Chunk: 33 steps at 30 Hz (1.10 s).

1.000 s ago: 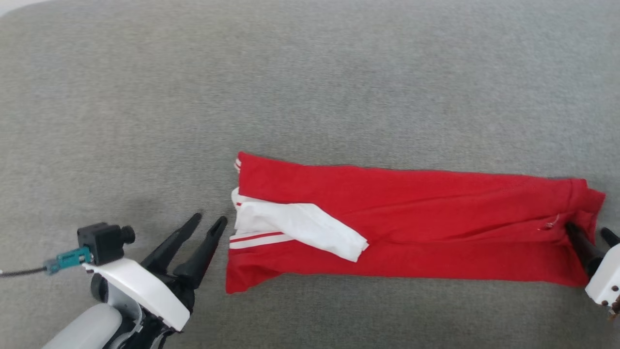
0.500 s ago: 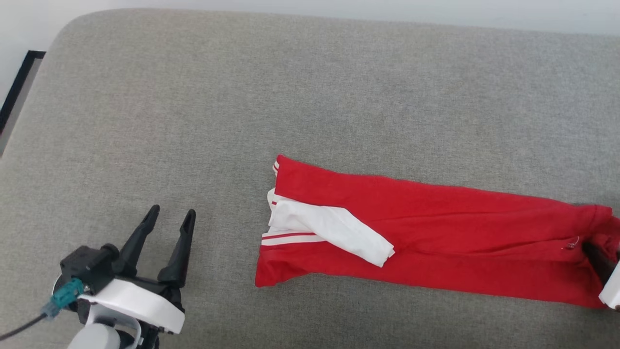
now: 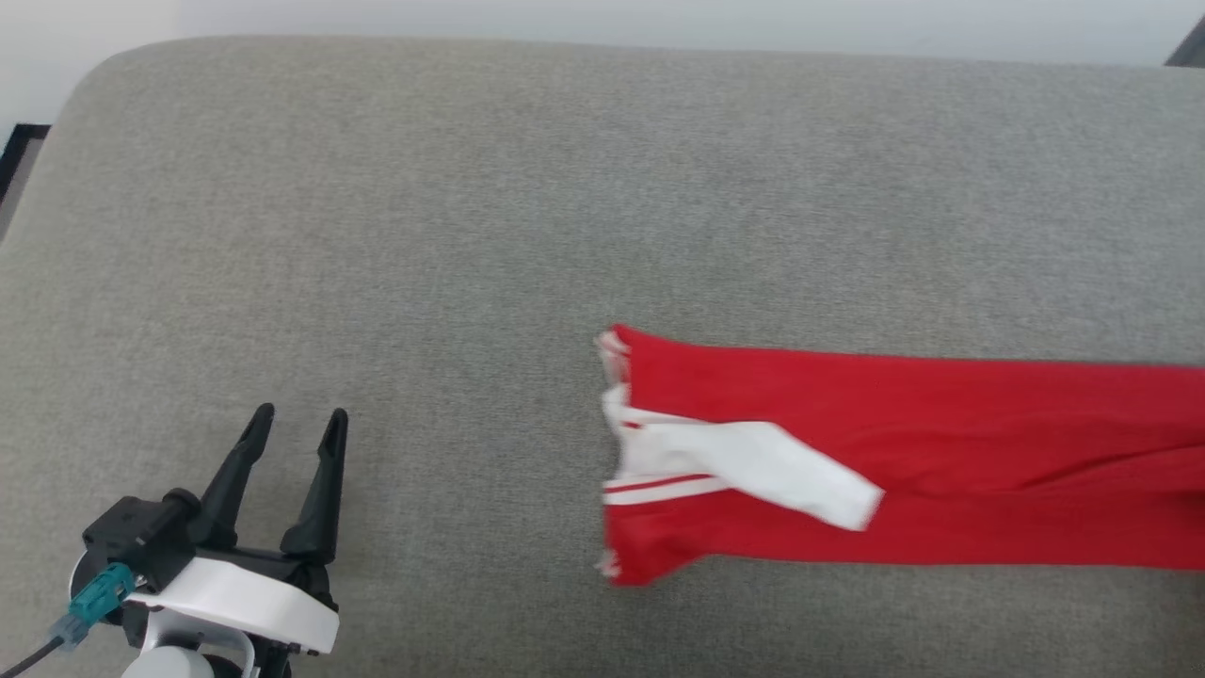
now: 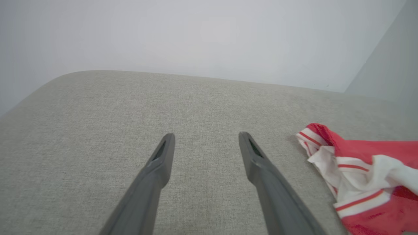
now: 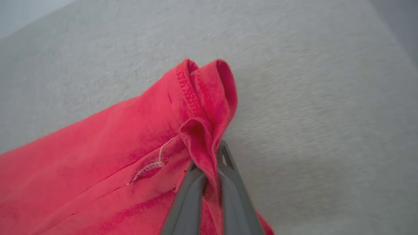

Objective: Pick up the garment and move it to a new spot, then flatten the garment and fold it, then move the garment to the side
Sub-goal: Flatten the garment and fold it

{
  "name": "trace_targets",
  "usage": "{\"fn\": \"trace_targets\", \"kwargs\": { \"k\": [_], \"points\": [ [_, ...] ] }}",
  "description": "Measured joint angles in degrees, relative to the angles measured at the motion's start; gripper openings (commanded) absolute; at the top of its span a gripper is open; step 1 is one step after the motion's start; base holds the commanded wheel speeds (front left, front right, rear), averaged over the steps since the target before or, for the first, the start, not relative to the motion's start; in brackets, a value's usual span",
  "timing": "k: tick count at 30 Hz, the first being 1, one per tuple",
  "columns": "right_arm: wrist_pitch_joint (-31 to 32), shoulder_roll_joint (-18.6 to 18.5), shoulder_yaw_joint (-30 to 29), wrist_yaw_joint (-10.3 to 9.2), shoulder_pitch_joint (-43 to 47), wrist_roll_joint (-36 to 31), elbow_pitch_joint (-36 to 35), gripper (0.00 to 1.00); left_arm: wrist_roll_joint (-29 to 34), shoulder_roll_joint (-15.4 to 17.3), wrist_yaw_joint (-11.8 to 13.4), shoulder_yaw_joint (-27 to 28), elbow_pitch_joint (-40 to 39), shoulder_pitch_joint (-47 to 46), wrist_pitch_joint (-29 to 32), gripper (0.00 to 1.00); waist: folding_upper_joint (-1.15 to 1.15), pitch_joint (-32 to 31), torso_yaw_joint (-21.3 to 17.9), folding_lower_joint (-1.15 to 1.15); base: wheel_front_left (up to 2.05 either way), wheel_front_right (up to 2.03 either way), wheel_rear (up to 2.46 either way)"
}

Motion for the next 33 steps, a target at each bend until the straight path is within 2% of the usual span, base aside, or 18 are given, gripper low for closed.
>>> {"fn": "trace_targets", "kwargs": {
  "k": [7,10,12,18,26,33],
  "points": [
    [-0.40,-3.21,-11.65,-0.04,-0.82,-4.01,-2.43,0.00,0.11,0.37,0.00,0.71,-1.72,0.62,0.00,1.00,0.00,-0.16,-2.00,0.00,0.00,0.00,0.00],
    [0.09,-3.38,-12.58,-0.05,-0.86,-4.58,-3.53,0.00,0.34,0.62,0.00,0.85,-2.31,0.63,0.00,1.00,0.00,-0.27,-2.37,0.00,0.00,0.00,0.00],
    [1.37,-2.71,-11.14,-0.05,-0.79,-4.55,-5.56,0.00,0.34,0.68,0.00,0.97,-3.10,0.77,0.00,1.00,0.00,-0.57,-2.81,0.00,0.00,0.00,0.00],
    [4.02,-1.49,-3.33,-0.05,1.35,-3.41,-10.07,0.00,1.18,0.23,0.00,1.41,-4.57,1.26,0.00,1.00,0.00,-1.28,-3.19,0.00,0.00,0.00,0.00],
    [8.51,0.36,16.62,-0.05,2.75,-1.47,-20.79,0.00,1.04,-0.60,0.00,1.91,-6.44,1.92,0.00,1.00,0.00,-1.78,-2.67,0.00,0.00,0.00,0.00],
    [11.25,1.52,32.89,-0.05,-0.28,-0.93,-23.25,0.00,-0.52,-1.71,0.00,0.98,-6.42,1.81,0.00,1.00,0.00,-1.23,-0.73,0.00,0.00,0.00,0.00]
  ]
}}
